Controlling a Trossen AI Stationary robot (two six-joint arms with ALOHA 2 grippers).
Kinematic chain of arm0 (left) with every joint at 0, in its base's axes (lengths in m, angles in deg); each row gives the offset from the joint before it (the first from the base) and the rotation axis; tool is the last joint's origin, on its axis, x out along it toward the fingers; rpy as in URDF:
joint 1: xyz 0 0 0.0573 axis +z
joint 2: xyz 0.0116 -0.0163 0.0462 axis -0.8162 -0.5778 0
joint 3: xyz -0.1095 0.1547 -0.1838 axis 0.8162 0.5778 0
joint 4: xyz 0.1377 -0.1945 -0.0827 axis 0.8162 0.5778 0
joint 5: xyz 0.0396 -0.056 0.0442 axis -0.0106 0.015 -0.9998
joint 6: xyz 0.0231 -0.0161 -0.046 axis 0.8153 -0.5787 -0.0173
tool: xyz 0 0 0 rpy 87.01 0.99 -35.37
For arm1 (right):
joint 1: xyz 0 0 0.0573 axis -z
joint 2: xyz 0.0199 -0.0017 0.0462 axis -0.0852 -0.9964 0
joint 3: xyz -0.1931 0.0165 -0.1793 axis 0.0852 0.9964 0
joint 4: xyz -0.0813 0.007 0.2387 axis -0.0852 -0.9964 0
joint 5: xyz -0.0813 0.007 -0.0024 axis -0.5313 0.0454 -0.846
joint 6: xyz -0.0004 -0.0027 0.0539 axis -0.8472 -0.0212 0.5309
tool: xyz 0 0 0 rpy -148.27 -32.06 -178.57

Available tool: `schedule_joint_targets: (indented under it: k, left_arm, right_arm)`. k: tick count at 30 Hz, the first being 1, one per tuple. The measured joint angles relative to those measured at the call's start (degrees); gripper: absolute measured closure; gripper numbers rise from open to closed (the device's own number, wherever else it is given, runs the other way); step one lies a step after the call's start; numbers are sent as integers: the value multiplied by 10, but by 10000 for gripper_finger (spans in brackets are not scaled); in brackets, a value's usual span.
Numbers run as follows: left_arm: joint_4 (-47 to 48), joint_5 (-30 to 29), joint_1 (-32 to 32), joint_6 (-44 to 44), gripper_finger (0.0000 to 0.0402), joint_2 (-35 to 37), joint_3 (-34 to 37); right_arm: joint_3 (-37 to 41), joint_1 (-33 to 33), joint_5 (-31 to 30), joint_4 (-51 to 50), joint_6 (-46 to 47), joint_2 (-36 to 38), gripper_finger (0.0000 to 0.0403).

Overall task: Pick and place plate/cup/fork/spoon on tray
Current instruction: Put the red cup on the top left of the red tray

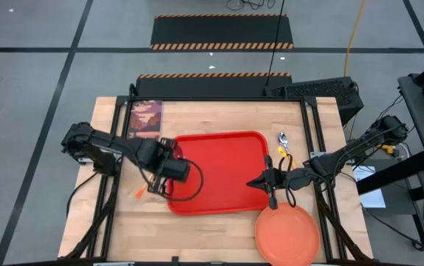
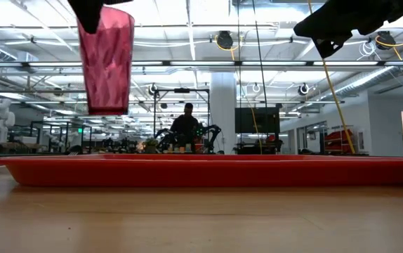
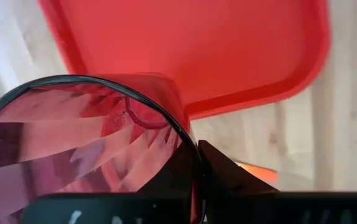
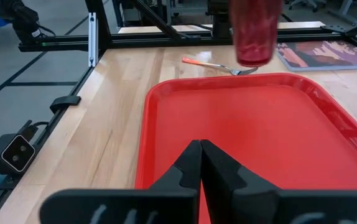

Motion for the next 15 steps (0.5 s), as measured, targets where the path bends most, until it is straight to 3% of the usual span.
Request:
schedule_joint_targets:
  k: [9,15]
  left_arm:
    - [-93,-2,79,109,389,0,0]
    - [-102,-1,126,137,394,0,0]
  right_arm:
    - [0,0,0,0,0,0,403]
    - [0,0,0,0,0,0,403]
